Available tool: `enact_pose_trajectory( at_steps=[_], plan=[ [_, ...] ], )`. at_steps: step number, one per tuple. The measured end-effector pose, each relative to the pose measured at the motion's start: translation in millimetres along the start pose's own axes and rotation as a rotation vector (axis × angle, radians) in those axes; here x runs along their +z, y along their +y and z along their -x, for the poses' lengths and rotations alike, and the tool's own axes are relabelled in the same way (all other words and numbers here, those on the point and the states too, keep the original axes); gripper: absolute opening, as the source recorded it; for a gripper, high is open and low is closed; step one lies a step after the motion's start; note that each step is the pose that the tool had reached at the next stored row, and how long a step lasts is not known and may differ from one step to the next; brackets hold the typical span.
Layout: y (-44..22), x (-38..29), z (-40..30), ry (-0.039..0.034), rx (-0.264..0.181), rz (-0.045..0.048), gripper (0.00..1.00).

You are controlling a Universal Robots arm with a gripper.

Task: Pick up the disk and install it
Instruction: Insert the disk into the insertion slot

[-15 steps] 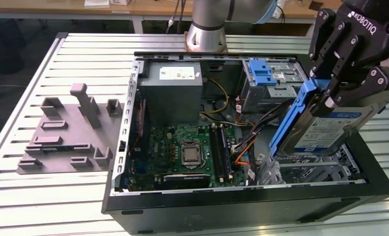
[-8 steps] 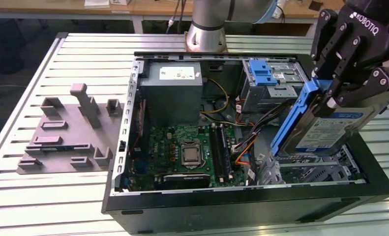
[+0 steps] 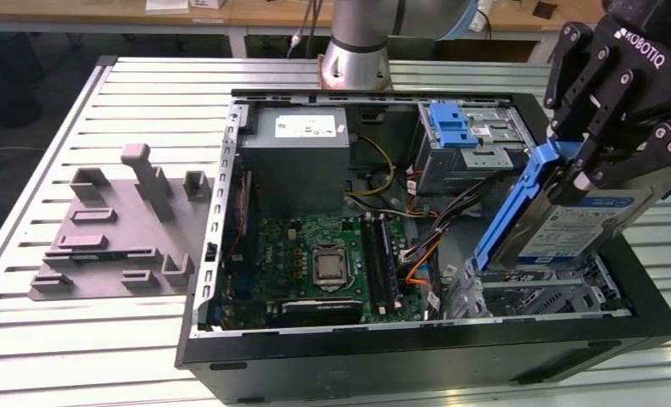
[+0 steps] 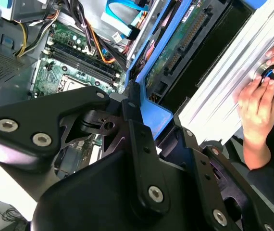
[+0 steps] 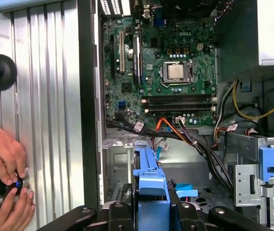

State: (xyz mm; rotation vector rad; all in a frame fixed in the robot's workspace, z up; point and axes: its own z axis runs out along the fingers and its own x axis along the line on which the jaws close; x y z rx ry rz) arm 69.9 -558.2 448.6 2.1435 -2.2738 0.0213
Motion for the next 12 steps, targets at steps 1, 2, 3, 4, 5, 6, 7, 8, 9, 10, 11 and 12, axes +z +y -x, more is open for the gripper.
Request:
enact_pose_trajectory(
  at_steps=[1,2,3,4,5,6,7,8,9,10,11,12],
  plan=[
    [0.0,0.6,-0.2,0.0,0.0,0.0,0.36],
    [-0.1,1.2,-0.4,-0.0001,0.0,0.0,0.36],
    [-0.2,1.8,-0.5,0.0,0.0,0.0,0.36],
    [-0.2,2.2,-0.6,0.0002,-0.001,0.0,0.36],
    [-0.2,2.7,-0.6,0.0002,-0.001,0.0,0.36],
    [-0.2,3.3,-0.6,0.0001,-0.001,0.0,0.36],
    [-0.2,3.9,-0.7,0.0,-0.001,0.0,0.36],
    [-0.3,4.5,-0.9,-0.0001,-0.001,0.0,0.36],
    [-0.4,5.0,-1.1,0.0,-0.001,0.0,0.36],
    [-0.4,5.4,-1.3,0.0001,-0.001,0.0,0.36],
    [-0.4,6.0,-1.6,0.0,-0.001,0.0,0.36],
    [-0.4,6.5,-1.7,0.0001,-0.001,0.0,0.36]
  ],
)
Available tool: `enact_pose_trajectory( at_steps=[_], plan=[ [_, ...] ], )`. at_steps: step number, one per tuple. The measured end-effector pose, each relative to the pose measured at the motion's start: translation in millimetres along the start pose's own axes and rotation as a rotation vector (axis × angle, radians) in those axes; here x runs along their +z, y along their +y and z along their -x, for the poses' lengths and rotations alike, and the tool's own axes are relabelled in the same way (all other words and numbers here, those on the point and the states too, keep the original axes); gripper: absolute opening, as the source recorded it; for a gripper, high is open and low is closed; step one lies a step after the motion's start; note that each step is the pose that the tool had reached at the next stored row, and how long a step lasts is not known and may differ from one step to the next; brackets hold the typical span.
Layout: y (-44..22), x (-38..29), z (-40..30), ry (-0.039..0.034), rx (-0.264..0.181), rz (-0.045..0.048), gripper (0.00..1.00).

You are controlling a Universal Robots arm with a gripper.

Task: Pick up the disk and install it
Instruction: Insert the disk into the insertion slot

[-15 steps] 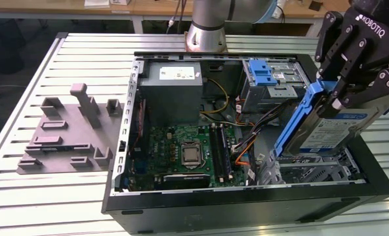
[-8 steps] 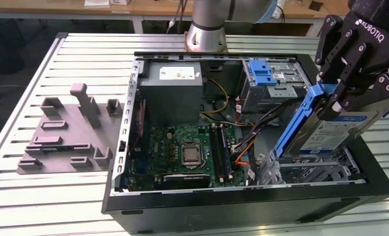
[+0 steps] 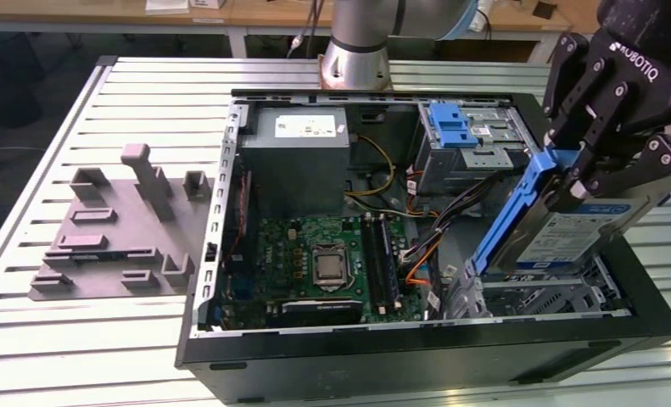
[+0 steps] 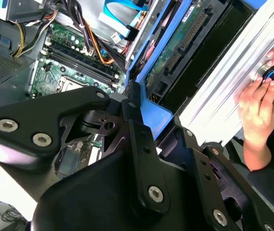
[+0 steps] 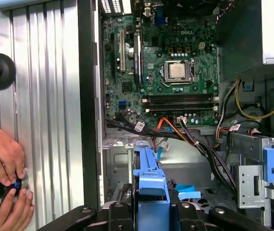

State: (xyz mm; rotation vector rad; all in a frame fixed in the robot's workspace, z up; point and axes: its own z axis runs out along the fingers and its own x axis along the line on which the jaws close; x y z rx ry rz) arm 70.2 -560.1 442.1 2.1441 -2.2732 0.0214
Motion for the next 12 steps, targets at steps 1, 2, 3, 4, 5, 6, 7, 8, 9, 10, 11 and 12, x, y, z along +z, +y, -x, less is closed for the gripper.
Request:
enact_pose_trajectory(
  at_steps=[1,2,3,4,5,6,7,8,9,10,11,12],
  plan=[
    [0.0,0.4,-0.1,0.0001,0.0,0.0,0.36],
    [0.0,0.9,-0.1,0.0002,0.0,0.0,0.36],
    [0.0,1.5,-0.1,0.0001,0.0,0.0,0.36],
    [-0.1,2.2,-0.1,0.0,0.0,0.0,0.36],
    [-0.1,2.8,-0.1,0.0,0.0,0.0,0.36],
    [0.0,3.5,-0.1,0.0,0.0,0.0,0.36],
    [0.0,4.1,-0.1,0.0001,0.0,0.0,0.36],
    [0.0,4.7,-0.1,0.0,0.0,0.0,0.36],
    [-0.1,5.3,-0.1,0.0001,0.0,0.0,0.36],
    [0.0,5.9,0.0,0.0,0.0,0.0,0.36],
    [-0.1,6.5,0.0,0.0001,0.0,0.0,0.36],
    [-0.1,7.1,0.0,0.0,0.0,0.0,0.36]
  ],
)
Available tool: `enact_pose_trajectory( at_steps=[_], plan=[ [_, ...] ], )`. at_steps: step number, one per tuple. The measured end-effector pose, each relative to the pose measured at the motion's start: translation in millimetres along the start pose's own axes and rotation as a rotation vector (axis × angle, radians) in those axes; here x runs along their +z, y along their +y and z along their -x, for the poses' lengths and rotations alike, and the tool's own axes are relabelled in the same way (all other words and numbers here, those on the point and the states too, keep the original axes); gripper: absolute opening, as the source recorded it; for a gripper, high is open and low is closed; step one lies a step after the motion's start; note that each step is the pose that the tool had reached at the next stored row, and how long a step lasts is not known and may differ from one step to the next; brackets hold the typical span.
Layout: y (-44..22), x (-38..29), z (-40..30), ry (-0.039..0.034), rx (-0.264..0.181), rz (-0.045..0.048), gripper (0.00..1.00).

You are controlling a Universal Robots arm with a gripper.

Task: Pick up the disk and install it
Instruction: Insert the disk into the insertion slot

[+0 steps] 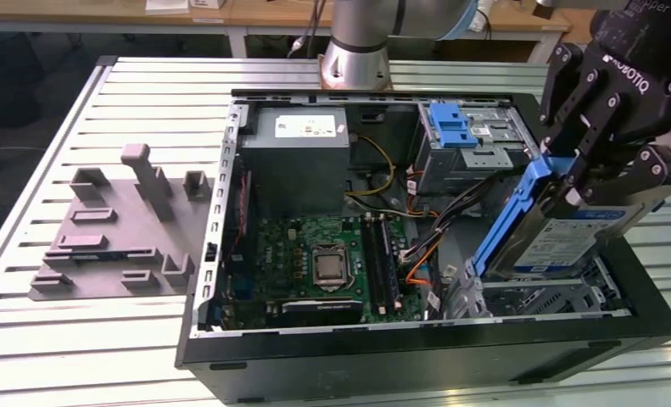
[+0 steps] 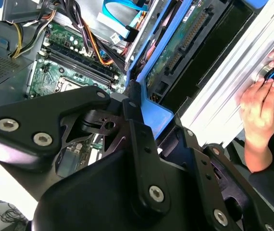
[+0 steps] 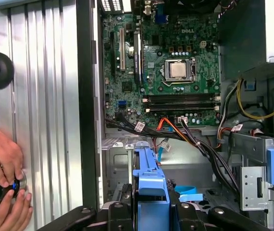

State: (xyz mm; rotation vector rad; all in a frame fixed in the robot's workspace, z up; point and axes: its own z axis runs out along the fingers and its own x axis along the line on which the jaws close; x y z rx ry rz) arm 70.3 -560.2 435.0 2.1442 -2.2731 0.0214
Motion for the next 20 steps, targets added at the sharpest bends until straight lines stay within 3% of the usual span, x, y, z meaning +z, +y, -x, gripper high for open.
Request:
enact_pose_trajectory(
  at_steps=[20],
  plan=[
    [-0.3,14.0,-0.5,0.0,0.0,0.0,0.36]
  ],
)
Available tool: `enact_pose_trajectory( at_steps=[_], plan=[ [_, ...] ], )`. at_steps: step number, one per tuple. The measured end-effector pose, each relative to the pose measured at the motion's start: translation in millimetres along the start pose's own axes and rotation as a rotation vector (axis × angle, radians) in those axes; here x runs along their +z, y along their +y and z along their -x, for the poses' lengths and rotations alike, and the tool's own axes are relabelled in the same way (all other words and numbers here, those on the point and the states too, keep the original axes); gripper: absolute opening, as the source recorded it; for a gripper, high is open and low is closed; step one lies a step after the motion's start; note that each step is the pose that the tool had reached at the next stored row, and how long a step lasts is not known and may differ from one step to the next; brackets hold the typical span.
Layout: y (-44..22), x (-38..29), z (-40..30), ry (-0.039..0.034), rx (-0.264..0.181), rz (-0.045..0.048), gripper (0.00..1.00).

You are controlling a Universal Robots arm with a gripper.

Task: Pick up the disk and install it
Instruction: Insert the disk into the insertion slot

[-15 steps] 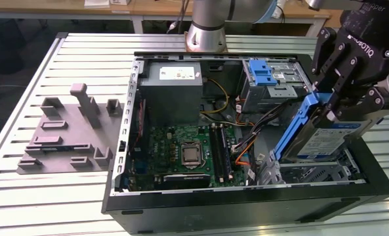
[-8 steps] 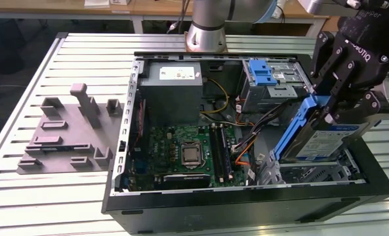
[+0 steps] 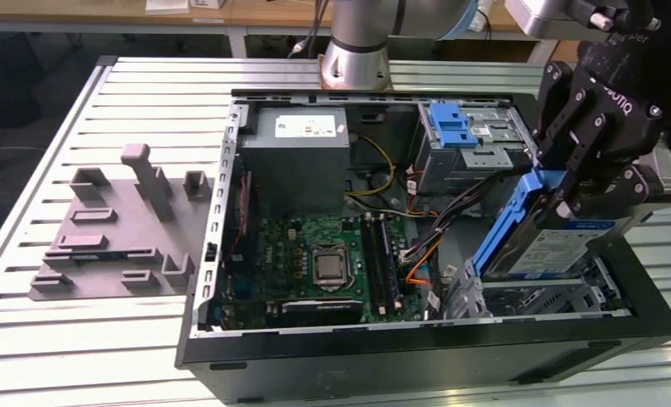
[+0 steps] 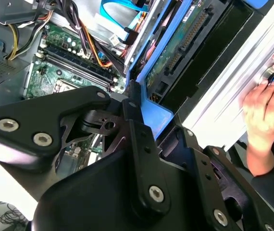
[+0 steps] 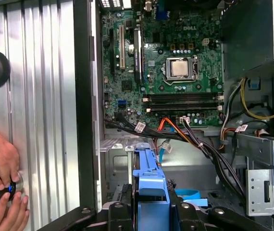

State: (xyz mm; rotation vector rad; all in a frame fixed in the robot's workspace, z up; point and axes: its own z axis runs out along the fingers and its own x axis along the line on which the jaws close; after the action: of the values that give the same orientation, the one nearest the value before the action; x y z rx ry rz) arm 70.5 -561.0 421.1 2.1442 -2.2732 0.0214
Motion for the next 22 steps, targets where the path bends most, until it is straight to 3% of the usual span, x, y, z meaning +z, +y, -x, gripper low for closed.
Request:
enact_pose_trajectory(
  at_steps=[22],
  plan=[
    [-0.4,13.8,-0.4,0.0001,0.0,0.0,0.36]
  ],
)
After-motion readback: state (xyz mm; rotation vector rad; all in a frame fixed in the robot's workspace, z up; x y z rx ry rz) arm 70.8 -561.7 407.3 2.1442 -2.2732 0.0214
